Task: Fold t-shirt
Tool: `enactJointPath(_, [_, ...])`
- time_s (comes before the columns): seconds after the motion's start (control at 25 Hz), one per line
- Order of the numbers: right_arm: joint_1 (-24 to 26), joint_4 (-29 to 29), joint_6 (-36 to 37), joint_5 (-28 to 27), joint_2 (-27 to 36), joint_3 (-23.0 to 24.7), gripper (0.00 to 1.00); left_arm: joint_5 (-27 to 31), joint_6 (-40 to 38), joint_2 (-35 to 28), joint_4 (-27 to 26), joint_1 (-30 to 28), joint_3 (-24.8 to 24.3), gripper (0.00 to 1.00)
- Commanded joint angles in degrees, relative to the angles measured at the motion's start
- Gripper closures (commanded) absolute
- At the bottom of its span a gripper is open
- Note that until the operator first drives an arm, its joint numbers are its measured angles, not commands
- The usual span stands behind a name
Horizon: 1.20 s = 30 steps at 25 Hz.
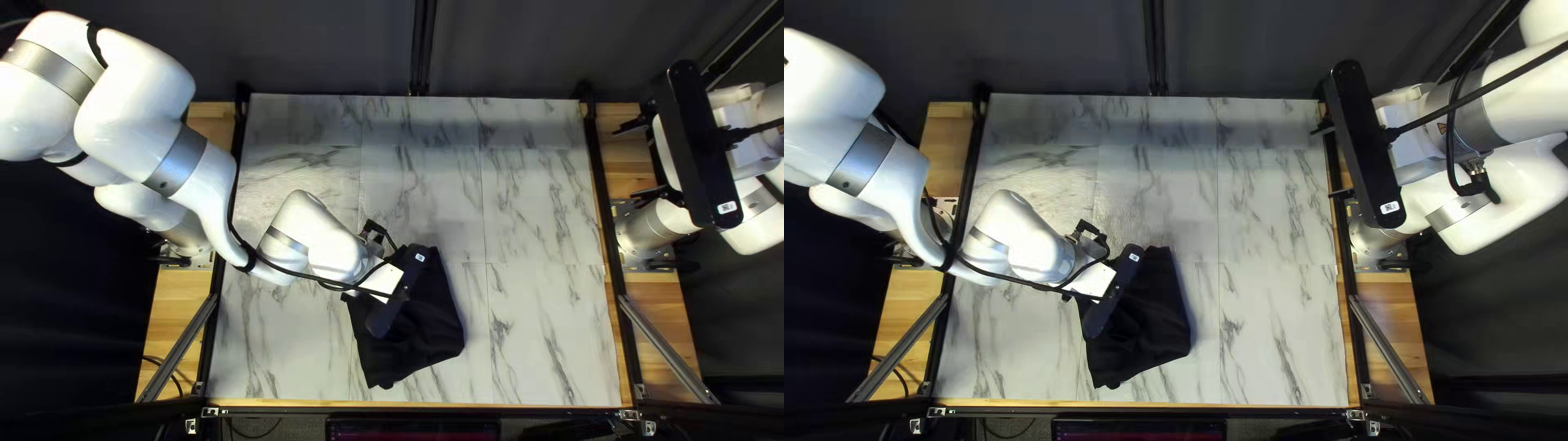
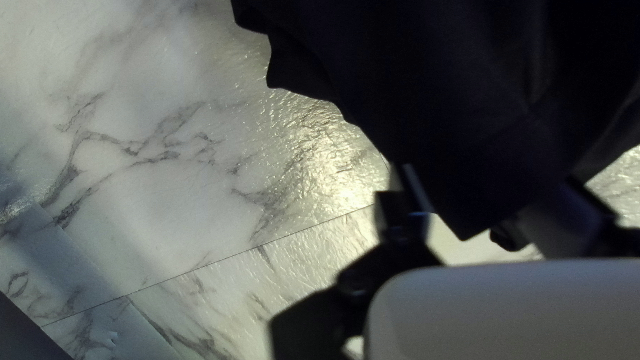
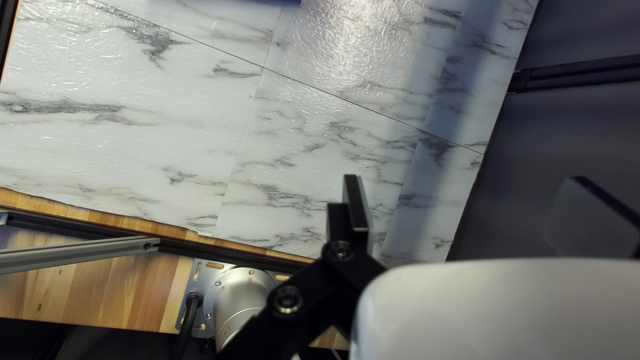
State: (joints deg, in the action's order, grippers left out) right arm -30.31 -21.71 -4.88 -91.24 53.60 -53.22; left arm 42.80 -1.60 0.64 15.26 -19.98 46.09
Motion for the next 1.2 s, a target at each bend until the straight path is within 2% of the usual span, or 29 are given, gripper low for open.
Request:
enactJointPath(0.04, [0.0,0.0,0.0,0.0,0.0,0.0,0.0,2.6,-1.8,0.6,0.1,-1.8,2.5,1.0])
enactJointPath(0.44, [0.0,0.0,0.0,0.0,0.0,0.0,0.0,12.7,-9.1,2.9,-1.2,-6.7,12.4,1.0])
enactJointPath(0.56, [0.0,0.0,0.0,0.0,0.0,0.0,0.0,15.0,-11.9,3.2,-1.8,-8.2,13.8,1.0])
enactJointPath(0.72, [0.0,0.0,0.0,0.0,0.0,0.0,0.0,13.5,-15.8,1.2,-2.4,-9.2,9.8,1.0])
enactJointPath(0.96, [0.0,0.0,0.0,0.0,0.0,0.0,0.0,7.5,-20.1,-2.4,-3.1,-9.8,1.0,0.99])
enactJointPath(1.0, [0.0,0.0,0.0,0.0,0.0,0.0,0.0,7.1,-20.2,-2.6,-3.1,-9.7,0.5,0.94])
enactJointPath(1.04, [0.0,0.0,0.0,0.0,0.0,0.0,0.0,6.6,-20.3,-2.9,-3.0,-9.6,0.0,0.4])
enactJointPath(1.08, [0.0,0.0,0.0,0.0,0.0,0.0,0.0,6.4,-20.5,-2.9,-2.8,-9.6,0.1,0.23])
enactJointPath(1.12, [0.0,0.0,0.0,0.0,0.0,0.0,0.0,6.5,-20.6,-2.9,-2.6,-9.6,0.2,0.0])
enactJointPath(1.2, [0.0,0.0,0.0,0.0,0.0,0.0,0.0,7.1,-20.9,-2.9,-2.0,-9.8,1.1,0.0])
